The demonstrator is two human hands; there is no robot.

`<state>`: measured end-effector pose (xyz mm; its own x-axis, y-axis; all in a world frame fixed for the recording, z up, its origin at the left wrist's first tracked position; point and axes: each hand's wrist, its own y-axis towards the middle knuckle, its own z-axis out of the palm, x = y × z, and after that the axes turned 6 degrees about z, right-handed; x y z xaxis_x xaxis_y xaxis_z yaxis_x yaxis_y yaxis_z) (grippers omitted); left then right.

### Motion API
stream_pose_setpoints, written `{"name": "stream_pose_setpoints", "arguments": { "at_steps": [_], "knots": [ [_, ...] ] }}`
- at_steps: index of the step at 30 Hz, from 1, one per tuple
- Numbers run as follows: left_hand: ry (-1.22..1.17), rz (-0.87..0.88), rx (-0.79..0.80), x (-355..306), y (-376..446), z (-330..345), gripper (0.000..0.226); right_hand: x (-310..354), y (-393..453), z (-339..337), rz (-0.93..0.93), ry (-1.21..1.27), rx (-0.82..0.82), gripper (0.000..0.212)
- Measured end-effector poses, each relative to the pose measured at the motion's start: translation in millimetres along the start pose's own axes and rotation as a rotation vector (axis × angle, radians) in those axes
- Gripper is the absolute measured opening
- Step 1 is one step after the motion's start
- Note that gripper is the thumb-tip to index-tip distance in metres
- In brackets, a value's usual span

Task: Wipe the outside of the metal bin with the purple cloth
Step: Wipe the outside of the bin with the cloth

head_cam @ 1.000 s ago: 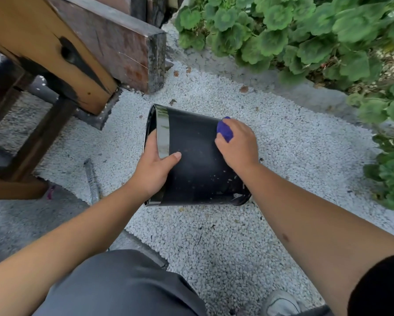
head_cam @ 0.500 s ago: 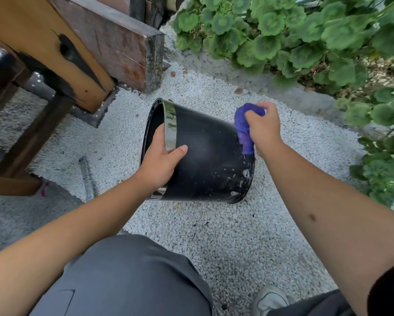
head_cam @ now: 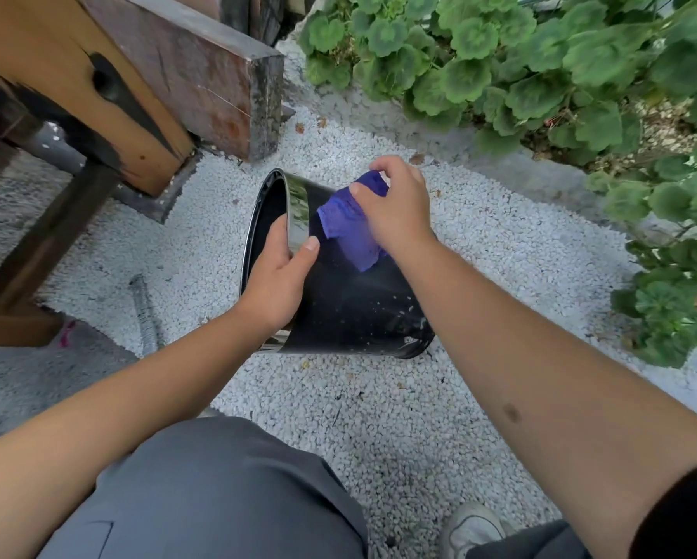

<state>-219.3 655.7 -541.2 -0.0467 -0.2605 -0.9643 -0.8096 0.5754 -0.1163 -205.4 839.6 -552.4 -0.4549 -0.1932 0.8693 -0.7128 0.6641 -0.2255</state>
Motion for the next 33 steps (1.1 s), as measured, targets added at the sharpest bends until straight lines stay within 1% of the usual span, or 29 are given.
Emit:
{"name": "stream_pose_setpoints", "arguments": {
  "at_steps": [1,2,4,5,6,8,10,12,16,19,21,24,26,28,30,31,33],
  "knots": [
    [-0.007,0.005,0.003,-1,0,1,0.042,-2,-8,7,-0.066,-0.036,-0.049,0.030],
    [-0.005,0.015,0.002,-1,0,2,0.042,-5,-18,14,-0.121,-0.089,-0.058,0.039],
    [0.010,0.037,-0.008,-2,-1,2,0.044,-12,-36,26,-0.253,-0.308,-0.037,0.056],
    [0.011,0.043,-0.013,-1,-2,1,0.045,-17,-43,30,-0.330,-0.424,-0.040,0.059],
    [0.006,0.048,-0.017,0,-3,0,0.046,-22,-46,34,-0.394,-0.491,-0.056,0.058],
    [0.000,0.041,-0.025,3,-4,-3,0.047,-27,-48,38,-0.451,-0.485,-0.109,0.046],
    [-0.015,0.022,-0.042,8,-5,-5,0.037,-31,-45,41,-0.440,-0.449,-0.156,0.033],
    [-0.021,0.001,-0.060,12,-7,-7,0.026,-40,-42,40,-0.371,-0.450,-0.183,0.027],
    [-0.014,-0.044,-0.094,19,-9,-14,0.023,-69,-30,22,-0.228,-0.499,-0.190,0.027],
    [-0.019,-0.089,-0.089,18,-9,-16,0.020,-84,-24,7,-0.111,-0.538,-0.230,0.028],
    [-0.046,-0.078,-0.054,13,-12,-19,0.028,-89,-21,0,-0.090,-0.565,-0.218,0.029],
    [-0.023,-0.044,0.101,20,-34,-27,0.061,-92,-15,-11,-0.099,-0.580,-0.171,0.032],
    [0.046,-0.050,0.200,27,-51,-29,0.076,-93,-11,-15,-0.105,-0.560,-0.165,0.034],
    [0.098,-0.049,0.197,30,-52,-29,0.078,-88,-12,-12,-0.098,-0.477,-0.164,0.041],
    [0.067,-0.041,0.181,24,-41,-29,0.074,-68,-18,-2,-0.109,-0.334,-0.140,0.050],
    [0.032,-0.052,0.170,20,-36,-28,0.071,-53,-23,5,-0.145,-0.280,-0.120,0.053],
    [-0.034,-0.052,0.124,11,-25,-26,0.065,-19,-39,22,-0.300,-0.225,-0.080,0.054]
  ]
}}
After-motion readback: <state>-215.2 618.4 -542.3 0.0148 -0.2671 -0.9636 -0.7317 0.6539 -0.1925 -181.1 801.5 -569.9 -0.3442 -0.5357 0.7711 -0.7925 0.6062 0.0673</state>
